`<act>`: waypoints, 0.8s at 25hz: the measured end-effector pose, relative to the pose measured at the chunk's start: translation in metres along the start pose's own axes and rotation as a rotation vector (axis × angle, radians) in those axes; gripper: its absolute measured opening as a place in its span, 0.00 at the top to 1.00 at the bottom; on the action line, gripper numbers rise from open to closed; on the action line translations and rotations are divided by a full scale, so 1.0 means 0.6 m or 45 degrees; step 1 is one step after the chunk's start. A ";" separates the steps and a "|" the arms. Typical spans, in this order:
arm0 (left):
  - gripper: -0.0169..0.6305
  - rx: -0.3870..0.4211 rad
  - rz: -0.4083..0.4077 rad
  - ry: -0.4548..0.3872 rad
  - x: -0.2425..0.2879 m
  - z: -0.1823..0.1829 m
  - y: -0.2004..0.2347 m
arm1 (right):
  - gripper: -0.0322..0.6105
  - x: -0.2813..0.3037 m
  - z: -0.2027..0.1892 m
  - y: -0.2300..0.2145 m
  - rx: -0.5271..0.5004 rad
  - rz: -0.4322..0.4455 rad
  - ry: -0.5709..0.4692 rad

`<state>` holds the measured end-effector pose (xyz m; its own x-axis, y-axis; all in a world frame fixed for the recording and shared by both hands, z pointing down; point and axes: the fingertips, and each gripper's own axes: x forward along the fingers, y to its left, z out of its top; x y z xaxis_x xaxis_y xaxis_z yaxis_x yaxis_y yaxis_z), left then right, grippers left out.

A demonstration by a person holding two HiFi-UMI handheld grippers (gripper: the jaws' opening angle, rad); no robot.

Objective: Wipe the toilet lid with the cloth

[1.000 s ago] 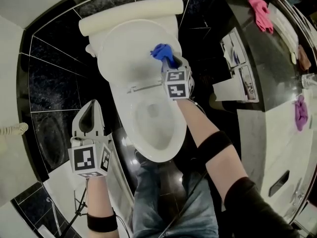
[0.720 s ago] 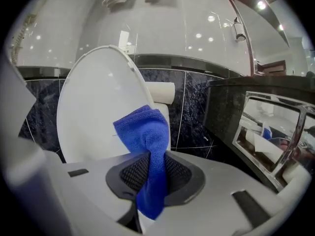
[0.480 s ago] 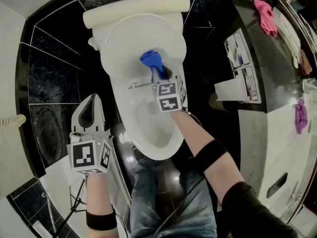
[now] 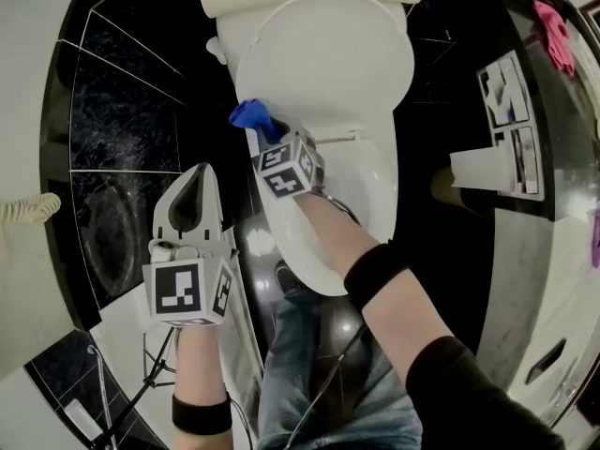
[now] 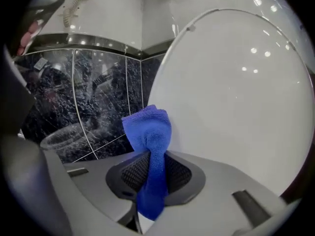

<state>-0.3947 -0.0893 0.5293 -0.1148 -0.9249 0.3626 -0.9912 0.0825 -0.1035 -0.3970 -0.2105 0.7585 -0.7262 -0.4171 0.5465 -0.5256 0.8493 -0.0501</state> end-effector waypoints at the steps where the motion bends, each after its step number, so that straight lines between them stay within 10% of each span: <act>1: 0.97 -0.003 0.004 0.000 -0.002 -0.003 0.005 | 0.81 0.003 -0.004 -0.016 0.017 -0.026 0.010; 20: 0.97 0.007 -0.066 0.008 -0.006 0.014 -0.099 | 0.81 -0.216 -0.133 -0.431 0.316 -0.600 0.131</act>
<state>-0.3349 -0.0941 0.5263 -0.0634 -0.9256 0.3732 -0.9955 0.0321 -0.0895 -0.1315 -0.3500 0.7675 -0.3456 -0.6899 0.6361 -0.8819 0.4705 0.0311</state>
